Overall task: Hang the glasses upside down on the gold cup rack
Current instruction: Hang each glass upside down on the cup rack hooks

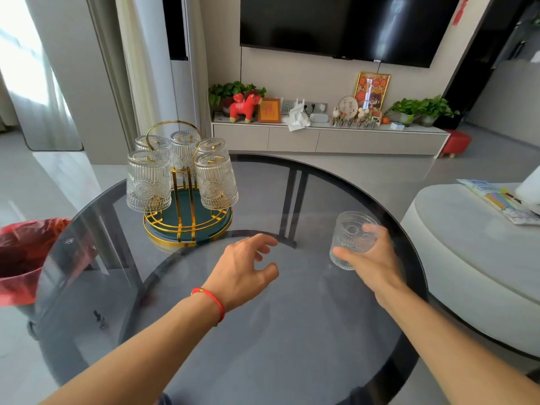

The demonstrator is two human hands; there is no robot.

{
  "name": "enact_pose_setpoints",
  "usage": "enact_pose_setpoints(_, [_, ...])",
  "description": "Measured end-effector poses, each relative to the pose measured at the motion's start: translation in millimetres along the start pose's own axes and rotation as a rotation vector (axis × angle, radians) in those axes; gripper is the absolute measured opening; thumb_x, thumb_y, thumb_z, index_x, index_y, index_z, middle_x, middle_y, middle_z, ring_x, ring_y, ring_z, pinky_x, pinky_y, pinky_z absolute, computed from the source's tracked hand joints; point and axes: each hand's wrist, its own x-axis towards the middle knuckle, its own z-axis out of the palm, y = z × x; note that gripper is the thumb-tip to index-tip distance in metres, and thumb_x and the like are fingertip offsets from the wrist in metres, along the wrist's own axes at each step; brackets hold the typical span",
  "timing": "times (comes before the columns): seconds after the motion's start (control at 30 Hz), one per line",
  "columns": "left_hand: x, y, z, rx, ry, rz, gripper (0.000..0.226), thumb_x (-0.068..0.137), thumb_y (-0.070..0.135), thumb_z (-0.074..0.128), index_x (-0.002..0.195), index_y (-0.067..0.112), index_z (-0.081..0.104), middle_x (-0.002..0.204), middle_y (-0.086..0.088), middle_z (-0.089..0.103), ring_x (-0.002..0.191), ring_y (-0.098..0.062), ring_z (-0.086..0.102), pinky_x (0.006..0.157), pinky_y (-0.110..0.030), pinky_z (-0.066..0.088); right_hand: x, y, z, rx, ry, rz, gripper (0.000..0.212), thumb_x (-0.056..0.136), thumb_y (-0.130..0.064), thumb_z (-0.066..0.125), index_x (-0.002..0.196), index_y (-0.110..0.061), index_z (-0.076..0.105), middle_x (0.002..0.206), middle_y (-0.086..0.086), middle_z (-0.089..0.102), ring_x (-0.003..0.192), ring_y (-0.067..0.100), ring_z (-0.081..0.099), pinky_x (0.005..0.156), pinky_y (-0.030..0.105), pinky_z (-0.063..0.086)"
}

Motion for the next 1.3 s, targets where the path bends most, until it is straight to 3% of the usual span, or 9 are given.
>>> enact_pose_setpoints(0.13, [0,6,-3,-0.144,0.017,-0.051,0.071,0.086,0.048,0.074,0.146,0.026,0.043,0.130,0.004,0.058,0.107,-0.012,0.064,0.087,-0.031,0.060,-27,-29,14,-0.036,-0.336,-0.248,0.078,0.069,-0.023,0.094,0.134,-0.040,0.054,0.124,-0.020,0.065,0.110,-0.003,0.061,0.090,0.022,0.051])
enact_pose_setpoints(0.27, [-3,16,-9,-0.265,0.061,-0.073,0.087,0.075,0.054,0.080,0.148,0.028,0.040,0.127,0.007,0.058,0.106,-0.009,0.061,0.086,-0.021,0.050,-48,-52,35,-0.052,-0.592,-0.385,0.087,0.067,-0.028,0.096,0.141,-0.046,0.054,0.133,-0.010,0.066,0.122,0.006,0.063,0.098,0.033,0.056])
enact_pose_setpoints(0.47, [-2,17,-22,-0.578,0.232,-0.272,0.073,0.065,0.052,0.082,0.129,0.025,0.061,0.106,0.003,0.071,0.093,-0.011,0.072,0.072,-0.029,0.064,-50,-55,48,0.176,-0.648,-0.284,0.068,0.071,-0.049,0.088,0.133,-0.041,0.061,0.122,-0.011,0.074,0.116,0.008,0.070,0.088,0.026,0.059])
enact_pose_setpoints(0.6, [4,11,-38,-0.832,0.217,-0.410,0.077,0.070,0.050,0.083,0.133,0.013,0.060,0.111,-0.011,0.075,0.095,-0.024,0.076,0.074,-0.046,0.066,-54,-62,62,0.554,-0.734,-0.024,0.061,0.087,-0.046,0.079,0.139,-0.021,0.060,0.127,0.015,0.075,0.112,0.039,0.074,0.087,0.045,0.064])
enact_pose_setpoints(0.7, [7,2,-58,-0.890,0.246,-0.413,0.060,0.079,0.066,0.065,0.116,0.020,0.072,0.107,-0.005,0.076,0.095,-0.021,0.075,0.072,-0.040,0.066,-55,-78,67,0.510,-0.629,-0.144,0.056,0.086,-0.039,0.083,0.135,-0.021,0.061,0.127,0.012,0.075,0.107,0.028,0.077,0.089,0.045,0.064])
enact_pose_setpoints(0.83, [6,-28,-81,-0.362,0.469,-0.489,0.034,0.091,0.042,0.047,0.103,0.025,0.075,0.106,-0.004,0.075,0.101,-0.026,0.067,0.091,-0.045,0.057,-53,-116,67,0.248,-0.476,-0.445,0.063,0.073,-0.050,0.084,0.129,-0.035,0.059,0.119,0.002,0.074,0.101,0.018,0.076,0.088,0.041,0.064])
enact_pose_setpoints(0.97, [-3,-50,-73,0.298,0.191,-0.487,0.044,0.090,0.020,0.050,0.134,0.016,0.055,0.135,-0.006,0.053,0.132,-0.029,0.046,0.100,-0.049,0.049,-52,-171,81,0.085,-0.358,-0.699,0.068,0.079,-0.059,0.077,0.140,-0.037,0.056,0.124,-0.010,0.071,0.114,0.016,0.070,0.097,0.049,0.058])
enact_pose_setpoints(1.13, [-8,-55,-63,0.516,-0.054,-0.480,0.077,0.091,0.032,0.057,0.156,0.009,0.021,0.163,-0.011,0.018,0.152,-0.030,0.012,0.114,-0.054,0.037,-47,-223,112,-0.085,-0.249,-0.867,0.073,0.088,-0.053,0.076,0.151,-0.027,0.052,0.148,-0.001,0.062,0.135,0.018,0.056,0.111,0.042,0.048])
enact_pose_setpoints(1.3, [-8,-52,-69,0.563,-0.090,-0.489,0.078,0.093,0.034,0.056,0.157,0.010,0.019,0.165,-0.012,0.016,0.153,-0.032,0.012,0.116,-0.055,0.034,-42,-242,139,-0.313,-0.213,-0.889,0.077,0.087,-0.058,0.072,0.156,-0.032,0.048,0.139,0.012,0.062,0.130,0.028,0.058,0.101,0.035,0.043])
